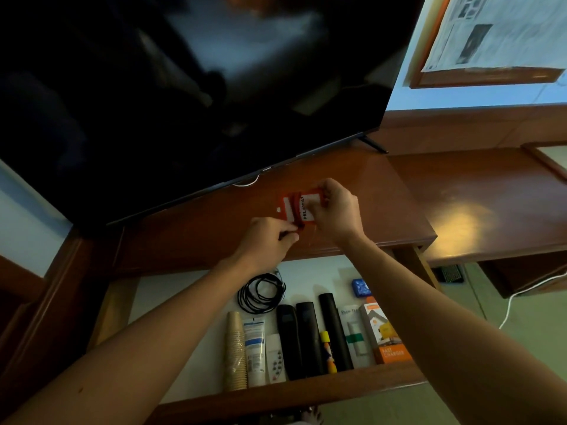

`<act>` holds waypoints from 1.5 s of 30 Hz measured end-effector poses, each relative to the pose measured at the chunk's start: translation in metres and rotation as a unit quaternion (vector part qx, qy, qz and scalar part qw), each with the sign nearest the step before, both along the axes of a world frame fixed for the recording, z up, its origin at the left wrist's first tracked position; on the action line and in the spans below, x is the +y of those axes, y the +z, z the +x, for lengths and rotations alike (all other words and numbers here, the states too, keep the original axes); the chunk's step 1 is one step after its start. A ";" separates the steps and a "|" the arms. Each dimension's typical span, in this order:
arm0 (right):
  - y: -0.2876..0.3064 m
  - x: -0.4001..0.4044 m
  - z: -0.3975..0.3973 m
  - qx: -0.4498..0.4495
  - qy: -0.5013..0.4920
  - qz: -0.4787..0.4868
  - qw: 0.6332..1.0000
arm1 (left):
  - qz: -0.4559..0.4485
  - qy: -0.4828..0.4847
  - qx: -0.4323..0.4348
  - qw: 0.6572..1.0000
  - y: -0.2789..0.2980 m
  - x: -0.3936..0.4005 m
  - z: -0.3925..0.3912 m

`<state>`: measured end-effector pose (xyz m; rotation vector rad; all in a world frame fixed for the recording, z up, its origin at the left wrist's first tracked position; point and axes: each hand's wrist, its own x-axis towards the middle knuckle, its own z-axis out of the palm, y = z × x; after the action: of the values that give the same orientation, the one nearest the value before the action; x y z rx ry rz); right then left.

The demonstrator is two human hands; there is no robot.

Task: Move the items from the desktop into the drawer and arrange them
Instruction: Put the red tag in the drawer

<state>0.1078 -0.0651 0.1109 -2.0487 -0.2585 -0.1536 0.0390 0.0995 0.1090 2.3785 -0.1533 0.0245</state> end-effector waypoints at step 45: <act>-0.042 -0.044 -0.003 0.314 0.060 0.198 0.927 | -0.170 0.082 0.078 0.979 -0.034 -0.032 0.059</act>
<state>0.1051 -0.1090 0.0688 -1.5742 0.0502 0.4868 0.0983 0.0676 0.0750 2.0344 0.1147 -0.0541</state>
